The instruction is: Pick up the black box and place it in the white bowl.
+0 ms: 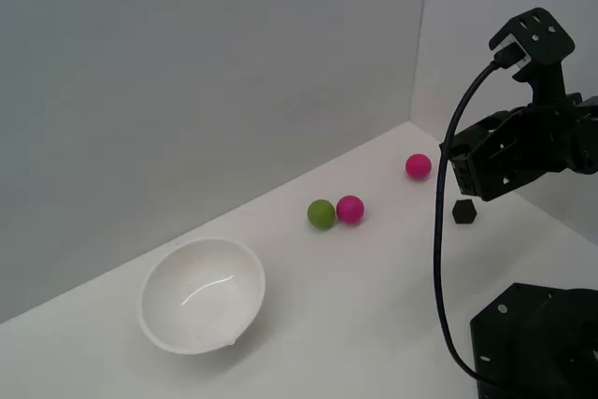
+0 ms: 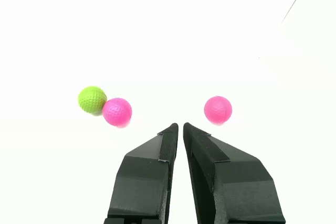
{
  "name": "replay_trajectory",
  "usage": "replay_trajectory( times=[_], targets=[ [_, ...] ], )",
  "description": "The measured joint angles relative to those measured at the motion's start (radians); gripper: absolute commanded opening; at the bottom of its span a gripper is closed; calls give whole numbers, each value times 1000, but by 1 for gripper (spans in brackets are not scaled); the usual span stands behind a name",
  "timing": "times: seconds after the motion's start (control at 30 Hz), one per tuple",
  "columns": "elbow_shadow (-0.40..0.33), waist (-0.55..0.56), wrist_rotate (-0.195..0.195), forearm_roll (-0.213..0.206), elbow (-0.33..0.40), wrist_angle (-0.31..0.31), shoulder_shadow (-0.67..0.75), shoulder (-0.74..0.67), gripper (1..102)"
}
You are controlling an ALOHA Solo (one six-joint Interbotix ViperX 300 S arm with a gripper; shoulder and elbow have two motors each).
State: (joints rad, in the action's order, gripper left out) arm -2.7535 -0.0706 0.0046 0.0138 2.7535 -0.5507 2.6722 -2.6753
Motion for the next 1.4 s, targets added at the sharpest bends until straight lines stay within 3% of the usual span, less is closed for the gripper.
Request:
replay_trajectory(
  times=[0.13, 0.6, 0.73, 0.8, 1.13, 1.4],
  targets=[
    [-14, 37, 0, 0, 14, 3, 132, -133, 3],
    [-17, 35, 0, 0, 15, 2, 141, -143, 3],
    [-15, 35, 0, 0, 15, -3, 138, -140, 19],
    [-9, 35, 0, 0, 9, -11, 132, -133, 21],
    [52, 35, 0, -6, -49, -46, 126, -127, 28],
    [161, 35, 0, -5, -163, -137, 83, -81, 29]
  ],
)
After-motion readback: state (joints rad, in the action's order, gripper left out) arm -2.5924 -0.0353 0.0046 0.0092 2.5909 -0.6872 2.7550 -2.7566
